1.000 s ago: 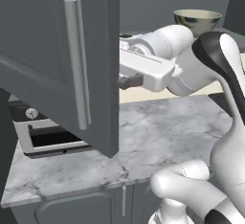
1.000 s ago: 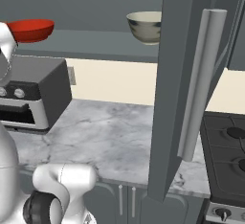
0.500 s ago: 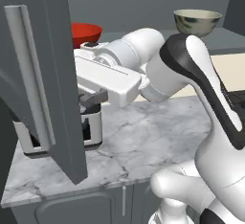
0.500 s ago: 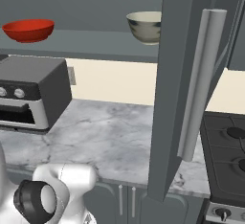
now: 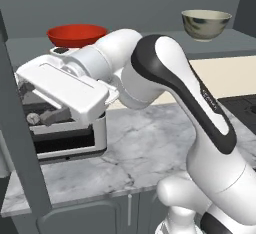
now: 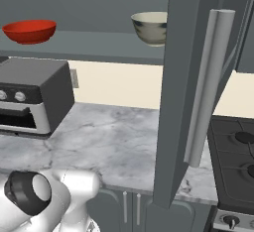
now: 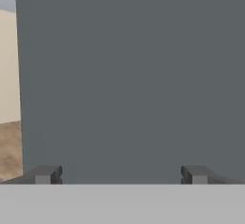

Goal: Move the bowls from the cabinet to the plates on the dining table.

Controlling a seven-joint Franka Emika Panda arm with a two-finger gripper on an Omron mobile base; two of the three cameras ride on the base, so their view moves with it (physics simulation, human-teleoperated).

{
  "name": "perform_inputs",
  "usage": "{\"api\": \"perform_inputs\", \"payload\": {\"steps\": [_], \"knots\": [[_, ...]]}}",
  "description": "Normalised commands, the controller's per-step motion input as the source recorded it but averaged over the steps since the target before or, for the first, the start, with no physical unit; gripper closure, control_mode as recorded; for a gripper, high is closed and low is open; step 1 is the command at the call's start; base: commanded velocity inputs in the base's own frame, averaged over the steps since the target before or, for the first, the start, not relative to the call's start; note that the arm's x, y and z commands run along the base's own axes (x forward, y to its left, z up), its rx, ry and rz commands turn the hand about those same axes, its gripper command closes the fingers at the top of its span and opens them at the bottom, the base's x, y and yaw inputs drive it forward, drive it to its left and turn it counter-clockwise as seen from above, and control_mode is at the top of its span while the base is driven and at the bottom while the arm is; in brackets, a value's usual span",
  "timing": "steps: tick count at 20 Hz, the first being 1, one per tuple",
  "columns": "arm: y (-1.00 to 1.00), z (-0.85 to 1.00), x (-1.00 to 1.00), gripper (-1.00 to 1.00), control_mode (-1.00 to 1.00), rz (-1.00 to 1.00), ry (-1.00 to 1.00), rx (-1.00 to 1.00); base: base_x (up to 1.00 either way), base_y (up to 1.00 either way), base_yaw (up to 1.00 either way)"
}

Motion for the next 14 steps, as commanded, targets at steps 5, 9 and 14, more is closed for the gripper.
{"api": "perform_inputs", "payload": {"steps": [5, 9, 14], "knots": [[0.47, -0.07, 0.02, -1.0, -1.0, -0.04, -0.06, -0.02, 0.0, 0.0, 0.0], [0.37, -0.07, 0.08, -1.0, -1.0, -0.05, -0.03, -0.01, 0.0, 0.0, 0.0], [0.12, -0.03, 0.14, -1.0, -1.0, -0.03, -0.02, 0.0, 0.0, 0.0, 0.0]]}}
